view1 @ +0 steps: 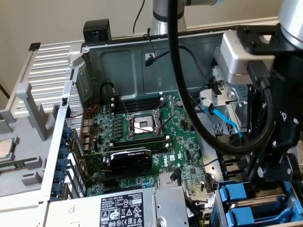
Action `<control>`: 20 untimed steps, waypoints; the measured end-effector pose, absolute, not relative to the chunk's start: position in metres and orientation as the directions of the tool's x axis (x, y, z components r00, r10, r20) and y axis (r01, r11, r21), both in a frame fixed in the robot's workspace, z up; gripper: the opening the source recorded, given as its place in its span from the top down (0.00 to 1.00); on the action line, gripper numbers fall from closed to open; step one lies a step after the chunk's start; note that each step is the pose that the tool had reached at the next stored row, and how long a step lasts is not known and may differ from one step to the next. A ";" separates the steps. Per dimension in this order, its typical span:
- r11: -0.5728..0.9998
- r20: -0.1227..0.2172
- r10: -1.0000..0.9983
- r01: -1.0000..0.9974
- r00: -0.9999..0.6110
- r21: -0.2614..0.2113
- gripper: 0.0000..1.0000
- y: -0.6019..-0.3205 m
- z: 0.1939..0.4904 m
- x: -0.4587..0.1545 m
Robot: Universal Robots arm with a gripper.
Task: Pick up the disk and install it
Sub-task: 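Insert the second disk wire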
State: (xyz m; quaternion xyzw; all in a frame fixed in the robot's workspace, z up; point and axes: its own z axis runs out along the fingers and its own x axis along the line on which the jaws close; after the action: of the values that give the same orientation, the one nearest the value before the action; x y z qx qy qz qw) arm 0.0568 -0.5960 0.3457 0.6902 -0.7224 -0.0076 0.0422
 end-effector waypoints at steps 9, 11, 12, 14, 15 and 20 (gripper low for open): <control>0.047 0.049 -0.998 -0.996 -0.044 0.069 0.84 -0.596 0.344 0.057; 0.047 0.049 -0.998 -0.996 -0.044 0.069 0.84 -0.596 0.344 0.057; 0.047 0.049 -0.998 -0.996 -0.044 0.069 0.84 -0.596 0.344 0.057; 0.047 0.049 -0.998 -0.996 -0.044 0.069 0.84 -0.596 0.345 0.057; 0.047 0.049 -0.998 -0.996 -0.044 0.069 0.84 -0.596 0.345 0.057; 0.047 0.050 -0.998 -0.996 -0.044 0.069 0.84 -0.597 0.345 0.057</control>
State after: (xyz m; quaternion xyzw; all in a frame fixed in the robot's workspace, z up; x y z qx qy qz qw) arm 0.0570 -0.5966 0.3455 0.6902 -0.7223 -0.0079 0.0419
